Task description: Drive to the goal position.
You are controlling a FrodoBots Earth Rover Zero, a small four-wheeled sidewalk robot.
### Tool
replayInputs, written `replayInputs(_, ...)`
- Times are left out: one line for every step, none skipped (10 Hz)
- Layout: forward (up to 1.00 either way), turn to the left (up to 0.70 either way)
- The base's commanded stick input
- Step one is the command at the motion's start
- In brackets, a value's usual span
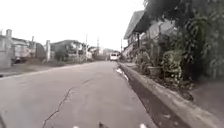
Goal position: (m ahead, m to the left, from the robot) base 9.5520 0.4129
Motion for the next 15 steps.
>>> replayInputs(0.92, 0.04)
replayInputs(0.91, 0.04)
replayInputs(0.91, 0.04)
replayInputs(0.91, 0.04)
replayInputs(0.91, 0.04)
replayInputs(0.91, 0.04)
replayInputs(0.91, 0.04)
replayInputs(0.91, 0.04)
replayInputs(0.9, 0.04)
replayInputs(0.9, 0.04)
replayInputs(0.9, 0.04)
replayInputs(0.9, 0.04)
replayInputs(0.9, 0.04)
replayInputs(0.9, 0.04)
replayInputs(0.9, 0.04)
